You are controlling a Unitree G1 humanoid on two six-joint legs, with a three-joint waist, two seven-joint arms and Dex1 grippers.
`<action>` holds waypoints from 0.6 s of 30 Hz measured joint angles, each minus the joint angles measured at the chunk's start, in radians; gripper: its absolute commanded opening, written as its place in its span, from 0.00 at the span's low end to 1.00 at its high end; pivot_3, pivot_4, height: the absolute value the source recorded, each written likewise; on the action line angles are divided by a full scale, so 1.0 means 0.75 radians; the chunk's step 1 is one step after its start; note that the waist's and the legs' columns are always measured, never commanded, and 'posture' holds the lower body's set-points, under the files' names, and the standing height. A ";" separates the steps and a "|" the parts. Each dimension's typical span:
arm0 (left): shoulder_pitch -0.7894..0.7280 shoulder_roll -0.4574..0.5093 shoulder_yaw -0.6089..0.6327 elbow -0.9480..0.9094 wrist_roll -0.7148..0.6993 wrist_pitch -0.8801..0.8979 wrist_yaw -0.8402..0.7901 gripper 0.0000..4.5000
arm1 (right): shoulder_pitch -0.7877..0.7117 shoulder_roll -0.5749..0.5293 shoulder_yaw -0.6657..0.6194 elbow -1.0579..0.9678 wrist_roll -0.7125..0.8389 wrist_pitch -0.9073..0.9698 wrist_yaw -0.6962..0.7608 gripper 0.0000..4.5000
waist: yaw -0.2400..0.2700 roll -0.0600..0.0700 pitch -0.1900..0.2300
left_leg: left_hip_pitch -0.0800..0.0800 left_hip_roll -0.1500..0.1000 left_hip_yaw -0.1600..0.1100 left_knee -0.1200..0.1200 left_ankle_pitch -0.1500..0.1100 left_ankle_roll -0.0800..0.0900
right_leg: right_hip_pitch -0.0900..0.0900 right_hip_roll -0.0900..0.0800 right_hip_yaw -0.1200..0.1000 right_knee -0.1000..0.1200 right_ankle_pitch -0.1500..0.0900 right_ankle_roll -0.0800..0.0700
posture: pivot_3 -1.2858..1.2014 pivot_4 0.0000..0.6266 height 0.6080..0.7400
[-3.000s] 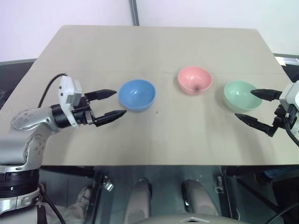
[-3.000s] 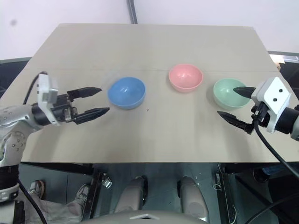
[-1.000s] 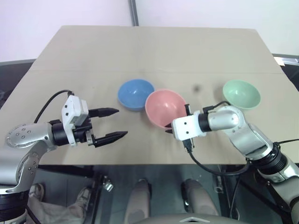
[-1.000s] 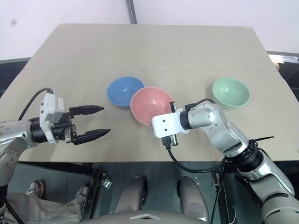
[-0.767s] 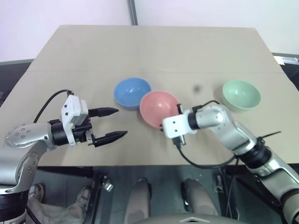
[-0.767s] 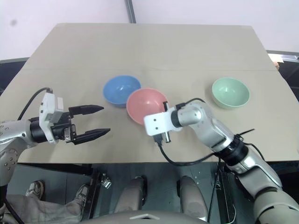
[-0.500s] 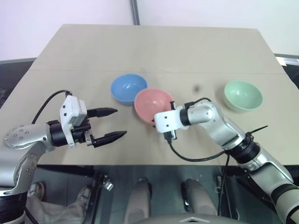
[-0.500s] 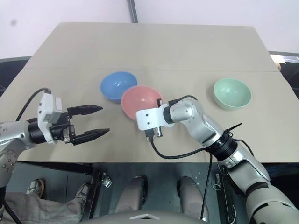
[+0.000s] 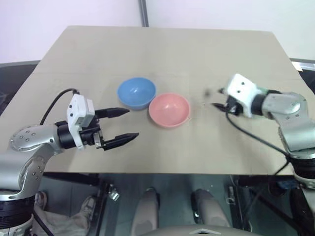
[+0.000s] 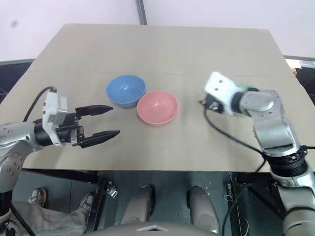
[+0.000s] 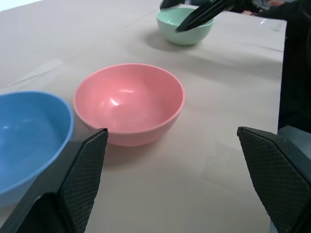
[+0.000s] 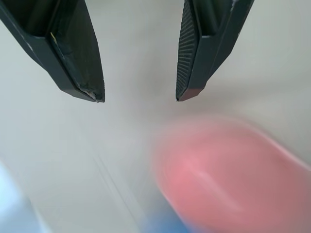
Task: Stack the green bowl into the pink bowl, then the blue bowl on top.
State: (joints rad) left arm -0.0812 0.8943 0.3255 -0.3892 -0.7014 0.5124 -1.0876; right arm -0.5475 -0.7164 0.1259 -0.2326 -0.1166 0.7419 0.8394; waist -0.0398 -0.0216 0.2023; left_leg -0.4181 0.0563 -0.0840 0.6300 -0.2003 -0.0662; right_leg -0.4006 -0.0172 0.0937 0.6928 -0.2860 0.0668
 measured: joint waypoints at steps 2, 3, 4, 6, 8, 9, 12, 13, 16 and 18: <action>-0.012 -0.001 -0.019 0.001 0.000 0.000 -0.001 1.00 | 0.015 -0.006 0.020 0.063 -0.016 -0.018 -0.038 0.57 | -0.013 0.002 0.001 | 0.000 0.001 0.002 -0.001 0.000 0.000 | -0.003 0.001 0.003 0.001 0.000 0.000 | 0.52 0.24 1.00; -0.020 -0.001 -0.022 0.001 -0.001 0.000 -0.002 1.00 | 0.015 -0.007 0.029 0.081 -0.026 -0.036 -0.052 0.57 | -0.023 0.002 0.001 | 0.000 0.001 0.002 -0.002 0.000 0.000 | -0.003 0.001 0.002 0.002 0.000 0.000 | 0.52 0.24 1.00; -0.023 -0.001 -0.022 0.001 -0.001 0.000 -0.004 1.00 | 0.015 -0.009 0.036 0.103 -0.037 -0.054 -0.064 0.57 | -0.028 0.002 0.001 | 0.000 0.001 0.002 -0.003 0.000 0.000 | -0.003 0.002 0.002 0.002 0.000 0.000 | 0.52 0.24 1.00; -0.024 0.000 -0.022 0.002 -0.001 0.000 -0.010 1.00 | 0.012 -0.014 0.051 0.162 -0.061 -0.075 -0.091 0.57 | -0.037 0.002 0.001 | 0.000 0.001 0.002 -0.003 0.000 0.000 | -0.003 0.001 0.003 0.001 0.000 0.000 | 0.52 0.24 1.00; -0.024 0.000 -0.022 0.006 -0.001 0.000 -0.011 1.00 | 0.011 -0.014 0.070 0.185 -0.073 -0.089 -0.107 0.57 | -0.038 0.002 0.001 | 0.000 0.001 0.002 -0.003 0.000 0.000 | -0.003 0.001 0.003 0.001 0.000 0.000 | 0.52 0.24 1.00; -0.024 0.000 -0.022 0.008 -0.001 0.000 -0.012 1.00 | 0.008 -0.011 0.075 0.192 -0.073 -0.101 -0.113 0.57 | -0.038 0.002 0.001 | 0.000 0.001 0.002 -0.003 0.000 0.000 | -0.003 0.001 0.003 0.001 0.000 0.000 | 0.52 0.24 1.00; -0.023 0.001 -0.021 0.009 -0.001 0.000 -0.016 1.00 | -0.019 0.001 0.075 0.190 -0.070 -0.129 -0.131 0.57 | -0.038 0.002 0.001 | 0.000 0.001 0.002 -0.003 0.000 0.000 | -0.003 0.001 0.003 0.001 0.000 0.000 | 0.52 0.24 1.00; -0.023 0.001 -0.021 0.009 -0.001 0.000 -0.018 1.00 | -0.024 0.004 0.068 0.178 -0.067 -0.131 -0.140 0.57 | -0.037 0.002 0.001 | 0.000 0.001 0.002 -0.003 0.000 0.000 | -0.003 0.001 0.002 0.001 0.000 0.000 | 0.52 0.24 1.00; -0.021 0.001 -0.020 0.011 -0.001 0.000 -0.023 1.00 | -0.035 0.012 0.036 0.111 -0.041 -0.129 -0.150 0.57 | -0.036 0.002 0.001 | 0.000 0.001 0.002 -0.003 0.000 0.000 | -0.003 0.001 0.002 0.001 0.000 0.000 | 0.52 0.24 1.00; -0.021 0.000 -0.020 0.012 0.000 0.000 -0.023 1.00 | -0.036 0.005 -0.009 0.053 -0.015 -0.118 -0.149 0.70 | -0.033 0.002 0.001 | 0.000 0.001 0.002 -0.003 0.000 0.000 | -0.003 0.001 0.002 0.001 0.000 0.000 | 0.52 0.24 1.00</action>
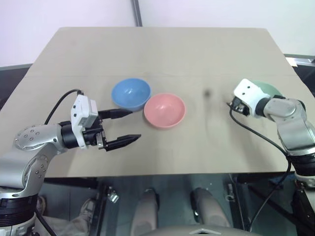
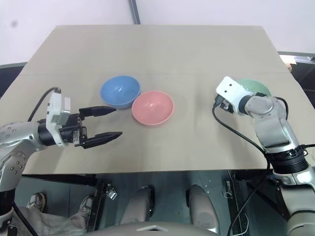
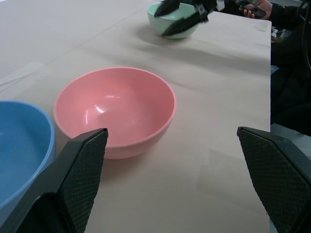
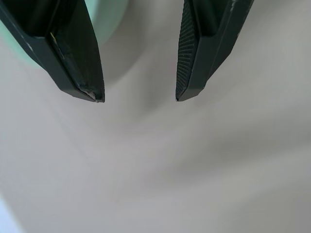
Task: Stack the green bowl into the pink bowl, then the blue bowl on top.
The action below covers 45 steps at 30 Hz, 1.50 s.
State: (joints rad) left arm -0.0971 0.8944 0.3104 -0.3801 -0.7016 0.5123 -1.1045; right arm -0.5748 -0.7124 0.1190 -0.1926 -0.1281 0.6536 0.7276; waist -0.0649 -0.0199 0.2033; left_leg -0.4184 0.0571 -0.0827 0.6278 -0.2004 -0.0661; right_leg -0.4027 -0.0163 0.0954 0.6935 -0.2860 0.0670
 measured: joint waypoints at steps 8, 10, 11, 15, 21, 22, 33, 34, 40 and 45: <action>-0.034 -0.006 -0.012 0.018 0.004 0.000 0.000 1.00 | 0.045 -0.021 -0.079 -0.060 0.029 0.137 -0.052 1.00 | 0.005 0.000 0.000 | 0.000 0.000 0.000 0.000 0.000 0.000 | 0.000 0.000 0.000 0.000 0.000 0.000 | 0.52 0.24 1.00; -0.043 -0.006 -0.019 0.026 0.006 0.000 0.000 1.00 | 0.068 -0.021 -0.078 -0.035 0.031 0.151 -0.058 1.00 | 0.004 0.000 0.000 | 0.000 0.000 0.000 0.000 0.000 0.000 | 0.000 0.000 0.000 0.000 0.000 0.000 | 0.52 0.24 1.00; -0.050 -0.009 -0.026 0.027 0.007 0.000 0.000 1.00 | 0.079 -0.019 -0.077 -0.005 0.031 0.152 -0.069 1.00 | 0.004 0.000 0.000 | 0.000 0.000 0.000 0.000 0.000 0.000 | 0.000 0.000 0.000 0.000 0.000 0.000 | 0.52 0.24 1.00; -0.058 -0.012 -0.040 0.029 0.011 -0.001 -0.003 1.00 | 0.093 0.000 -0.068 0.137 0.031 0.122 -0.105 0.79 | 0.001 0.000 0.000 | 0.000 0.000 0.000 0.000 0.000 0.000 | 0.000 0.000 0.000 0.000 0.000 0.000 | 0.52 0.24 1.00; -0.057 -0.012 -0.013 0.028 -0.015 -0.002 -0.036 1.00 | 0.082 0.003 -0.068 0.228 0.032 0.058 -0.120 0.23 | -0.004 0.000 0.000 | 0.000 0.000 0.000 0.000 0.000 0.000 | 0.000 0.000 0.000 0.000 0.000 0.000 | 0.52 0.24 1.00; -0.056 -0.012 -0.005 0.028 -0.019 -0.002 -0.042 1.00 | 0.080 0.002 -0.068 0.228 0.032 0.049 -0.118 0.11 | -0.004 0.000 0.000 | 0.000 0.000 0.000 0.000 0.000 0.000 | 0.000 0.000 0.000 0.000 0.000 0.000 | 0.52 0.24 1.00; -0.017 0.015 0.104 0.043 -0.144 0.026 -0.137 1.00 | -0.009 0.173 -0.021 -0.185 0.323 0.110 0.070 0.01 | -0.011 0.001 0.001 | 0.001 0.001 -0.001 0.000 0.000 0.000 | 0.000 0.001 0.000 0.002 0.000 0.000 | 0.52 0.24 1.00; -0.011 0.016 0.133 0.071 -0.168 0.037 -0.151 1.00 | -0.054 0.225 0.017 -0.272 0.383 0.123 0.093 0.01 | -0.006 0.001 0.001 | 0.001 0.001 -0.001 0.000 0.000 0.000 | 0.000 0.001 -0.001 0.001 0.000 0.000 | 0.52 0.24 1.00; 0.055 0.017 0.211 0.218 -0.141 0.008 -0.186 1.00 | -0.159 0.391 0.207 -0.339 0.461 0.163 0.101 0.01 | 0.000 0.000 0.000 | 0.000 0.001 -0.001 0.000 0.000 0.000 | 0.000 0.000 -0.002 0.001 0.000 0.000 | 0.52 0.24 1.00; 0.070 0.016 0.212 0.225 -0.095 -0.030 -0.170 1.00 | -0.194 0.496 0.325 -0.184 0.435 0.064 0.083 0.47 | 0.005 -0.001 0.000 | 0.000 0.000 -0.001 0.000 0.000 0.000 | 0.000 0.000 -0.002 0.001 0.000 0.000 | 0.52 0.24 1.00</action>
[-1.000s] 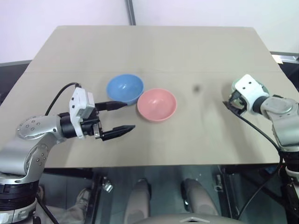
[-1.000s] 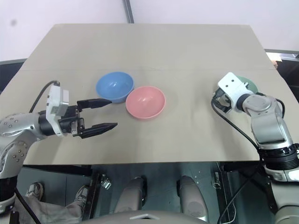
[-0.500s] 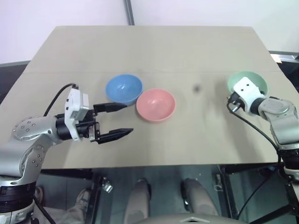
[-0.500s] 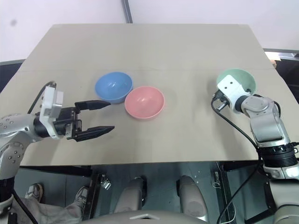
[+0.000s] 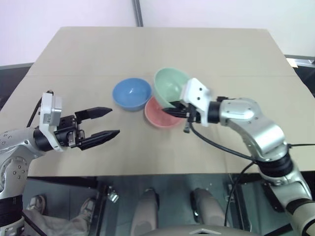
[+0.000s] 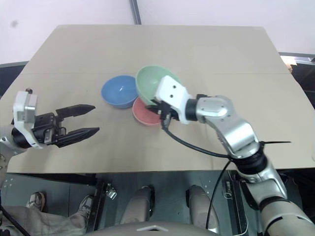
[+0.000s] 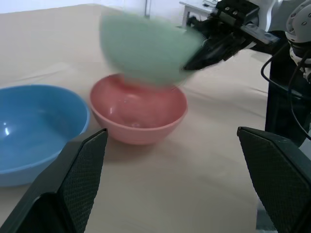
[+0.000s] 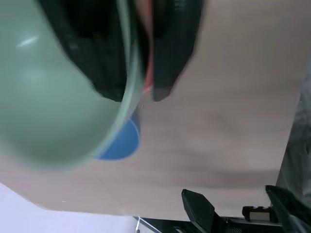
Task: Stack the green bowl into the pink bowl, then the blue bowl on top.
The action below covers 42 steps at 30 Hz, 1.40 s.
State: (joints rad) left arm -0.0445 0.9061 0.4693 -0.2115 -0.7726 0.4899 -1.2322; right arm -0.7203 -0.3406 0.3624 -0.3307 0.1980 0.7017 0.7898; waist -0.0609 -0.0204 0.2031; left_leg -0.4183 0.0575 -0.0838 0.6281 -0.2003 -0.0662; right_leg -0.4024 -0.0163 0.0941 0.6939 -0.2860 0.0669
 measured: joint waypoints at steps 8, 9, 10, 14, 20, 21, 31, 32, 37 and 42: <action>-0.010 0.007 -0.044 -0.015 0.278 -0.107 0.228 1.00 | 0.020 -0.019 0.017 0.035 -0.031 -0.122 -0.001 0.89 | 0.001 0.000 0.000 | 0.000 0.000 0.000 -0.002 0.000 0.000 | -0.001 0.000 0.000 0.000 0.000 0.000 | 0.52 0.24 1.00; -0.022 0.018 -0.065 -0.019 0.331 -0.122 0.265 1.00 | 0.024 -0.034 -0.012 0.003 -0.004 -0.115 0.008 0.89 | 0.005 0.000 0.000 | -0.001 0.000 -0.001 -0.002 0.000 0.000 | -0.001 0.000 -0.001 0.000 0.000 0.000 | 0.52 0.24 1.00; -0.053 0.053 -0.110 -0.025 0.409 -0.132 0.310 1.00 | 0.032 -0.070 -0.076 -0.065 0.045 -0.093 0.024 0.89 | 0.013 0.000 0.000 | -0.001 0.000 -0.001 -0.002 0.000 0.000 | -0.001 0.000 -0.001 -0.001 0.000 0.000 | 0.52 0.24 1.00; -0.164 0.233 -0.231 -0.040 0.576 -0.170 0.316 1.00 | 0.071 -0.176 -0.197 -0.192 0.122 -0.038 0.045 0.89 | 0.024 -0.001 0.000 | -0.001 0.000 -0.001 -0.002 0.000 0.000 | -0.001 0.000 -0.001 -0.001 0.000 0.000 | 0.52 0.24 1.00; -0.619 0.345 -0.660 0.204 0.947 -0.511 0.147 1.00 | 0.151 -0.270 -0.247 -0.287 0.165 0.014 0.018 0.89 | 0.024 0.000 0.001 | -0.001 0.000 0.000 -0.002 0.000 0.000 | -0.002 0.001 0.000 0.000 0.000 0.000 | 0.52 0.24 1.00; -0.676 0.340 -0.711 0.250 0.993 -0.559 0.126 1.00 | 0.152 -0.270 -0.247 -0.293 0.165 0.019 0.008 0.89 | 0.020 0.001 0.001 | -0.001 0.000 0.001 -0.002 0.000 0.000 | -0.002 0.001 0.001 -0.001 0.000 0.000 | 0.52 0.24 1.00; -1.059 0.073 -1.106 0.729 1.346 -0.985 -0.005 0.71 | 0.178 -0.286 -0.250 -0.390 0.165 0.102 -0.127 0.91 | 0.017 0.000 0.001 | -0.019 0.000 -0.001 0.003 0.000 0.000 | -0.015 0.001 -0.002 0.001 0.001 0.000 | 0.52 0.24 1.00; -1.061 0.062 -1.114 0.752 1.354 -1.014 -0.020 0.62 | 0.188 -0.293 -0.252 -0.402 0.165 0.112 -0.137 0.91 | 0.018 0.000 0.001 | -0.019 0.000 -0.002 0.003 0.000 0.000 | -0.015 0.001 -0.002 0.001 0.001 0.000 | 0.52 0.24 1.00; -1.073 0.048 -1.120 0.795 1.354 -1.073 -0.084 0.09 | 0.220 -0.315 -0.294 -0.445 0.176 0.151 -0.180 0.91 | 0.021 0.000 0.001 | -0.019 0.000 -0.003 0.005 0.000 0.000 | -0.014 0.001 -0.003 0.002 0.001 0.000 | 0.52 0.24 1.00; -1.087 0.048 -1.075 0.760 1.238 -1.003 -0.186 0.01 | 0.244 -0.329 -0.303 -0.454 0.186 0.162 -0.197 0.91 | 0.022 0.000 0.001 | -0.019 0.000 -0.004 0.007 0.000 0.000 | -0.013 0.001 -0.004 0.003 0.001 0.000 | 0.52 0.24 1.00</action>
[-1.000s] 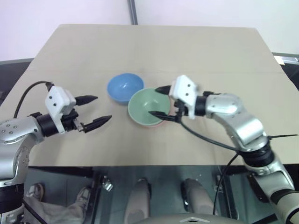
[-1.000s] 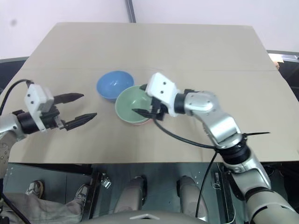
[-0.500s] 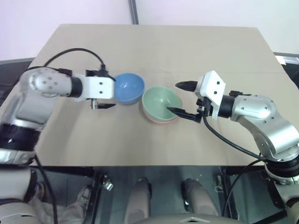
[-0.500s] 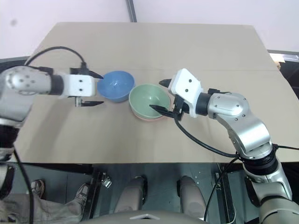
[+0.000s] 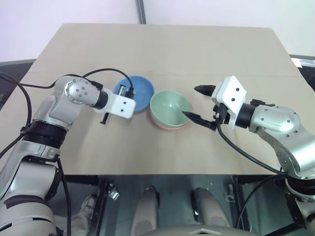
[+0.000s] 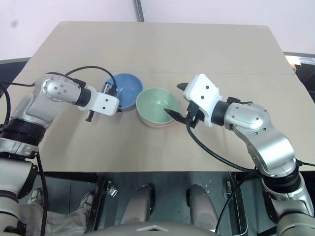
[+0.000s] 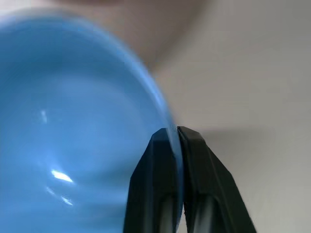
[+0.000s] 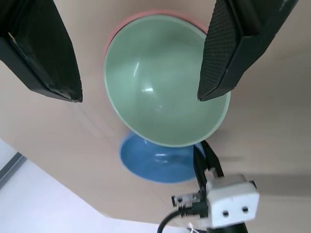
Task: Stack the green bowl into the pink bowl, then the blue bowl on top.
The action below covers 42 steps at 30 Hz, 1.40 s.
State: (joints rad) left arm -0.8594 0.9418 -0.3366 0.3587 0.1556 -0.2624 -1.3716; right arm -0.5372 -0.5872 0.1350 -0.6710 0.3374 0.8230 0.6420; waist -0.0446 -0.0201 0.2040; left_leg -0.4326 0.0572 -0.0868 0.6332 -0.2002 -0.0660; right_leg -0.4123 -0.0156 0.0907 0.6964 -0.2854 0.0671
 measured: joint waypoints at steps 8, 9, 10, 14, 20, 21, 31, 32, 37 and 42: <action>-0.119 0.086 0.140 -0.315 -0.239 0.296 -0.178 0.01 | 0.034 -0.038 -0.048 -0.012 0.002 0.000 -0.036 0.91 | 0.005 0.000 0.000 | 0.000 0.000 -0.002 0.001 0.000 0.000 | 0.002 0.000 -0.002 0.000 0.000 0.000 | 0.52 0.24 1.00; -0.147 0.075 0.140 -0.327 -0.240 0.311 -0.178 0.01 | 0.037 -0.040 -0.049 -0.019 0.003 0.001 -0.042 0.91 | 0.004 0.000 0.000 | 0.000 0.000 -0.002 0.001 0.000 0.000 | 0.002 0.000 -0.002 0.000 0.000 0.000 | 0.52 0.24 1.00; -0.183 0.046 0.140 -0.328 -0.241 0.326 -0.179 0.01 | 0.043 -0.049 -0.056 -0.024 0.003 0.001 -0.047 0.91 | 0.005 0.000 0.000 | 0.000 0.000 -0.002 0.002 0.000 0.000 | 0.003 0.000 -0.002 0.000 0.000 0.000 | 0.52 0.24 1.00; -0.256 -0.080 0.125 -0.338 -0.284 0.349 -0.209 0.01 | 0.074 -0.090 -0.109 -0.040 0.005 0.010 -0.055 0.91 | 0.009 0.000 0.000 | 0.000 -0.001 -0.003 0.003 0.000 0.000 | 0.004 0.000 -0.003 0.000 0.000 0.000 | 0.52 0.24 1.00; -0.227 -0.210 0.010 -0.346 -0.306 0.255 -0.291 0.01 | 0.110 -0.123 -0.164 -0.093 0.006 0.060 -0.090 0.91 | -0.013 0.001 0.000 | 0.001 0.000 -0.003 0.001 0.000 0.000 | 0.003 0.000 -0.003 0.001 0.000 0.000 | 0.52 0.24 1.00; -0.220 -0.214 -0.002 -0.343 -0.314 0.246 -0.305 0.13 | 0.128 -0.129 -0.179 -0.108 0.008 0.072 -0.101 0.91 | -0.016 0.001 0.000 | 0.001 0.000 -0.003 0.001 0.000 0.000 | 0.003 0.000 -0.003 0.000 0.000 0.000 | 0.52 0.24 1.00; -0.188 -0.162 -0.022 -0.340 -0.320 0.231 -0.312 0.70 | 0.175 -0.152 -0.237 -0.178 0.031 0.127 -0.140 0.91 | -0.017 0.001 0.000 | 0.001 -0.001 -0.003 0.003 0.000 0.000 | 0.004 0.000 -0.003 0.001 0.000 0.000 | 0.52 0.24 1.00; -0.188 -0.157 0.003 -0.354 -0.346 0.331 -0.294 0.70 | 0.179 -0.155 -0.241 -0.178 0.034 0.126 -0.139 0.91 | -0.017 0.001 0.000 | 0.001 -0.001 -0.003 0.003 0.000 0.000 | 0.004 0.000 -0.003 0.001 0.000 0.000 | 0.52 0.24 1.00; -0.200 -0.174 0.249 -0.364 -0.489 0.718 -0.084 0.70 | 0.228 -0.168 -0.259 -0.175 0.044 0.118 -0.131 0.91 | -0.019 0.001 0.000 | 0.001 -0.001 -0.004 0.003 0.000 0.000 | 0.004 0.000 -0.003 0.001 0.000 0.000 | 0.52 0.24 1.00; 0.204 -0.173 0.518 -0.520 -0.707 0.864 0.062 0.89 | 0.312 -0.248 -0.261 -0.106 0.072 0.081 -0.030 1.00 | -0.033 0.004 -0.002 | 0.002 0.001 -0.004 0.002 0.000 0.000 | 0.004 0.000 -0.003 0.002 0.000 0.000 | 0.52 0.24 1.00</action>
State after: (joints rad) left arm -0.7068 0.8121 0.0517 -0.0309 -0.3747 0.3855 -1.3253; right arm -0.3032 -0.7731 -0.0606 -0.7506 0.3912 0.8841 0.6193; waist -0.0694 -0.0168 0.2024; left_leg -0.4311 0.0576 -0.0898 0.6350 -0.2002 -0.0659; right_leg -0.4090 -0.0154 0.0883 0.6975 -0.2854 0.0670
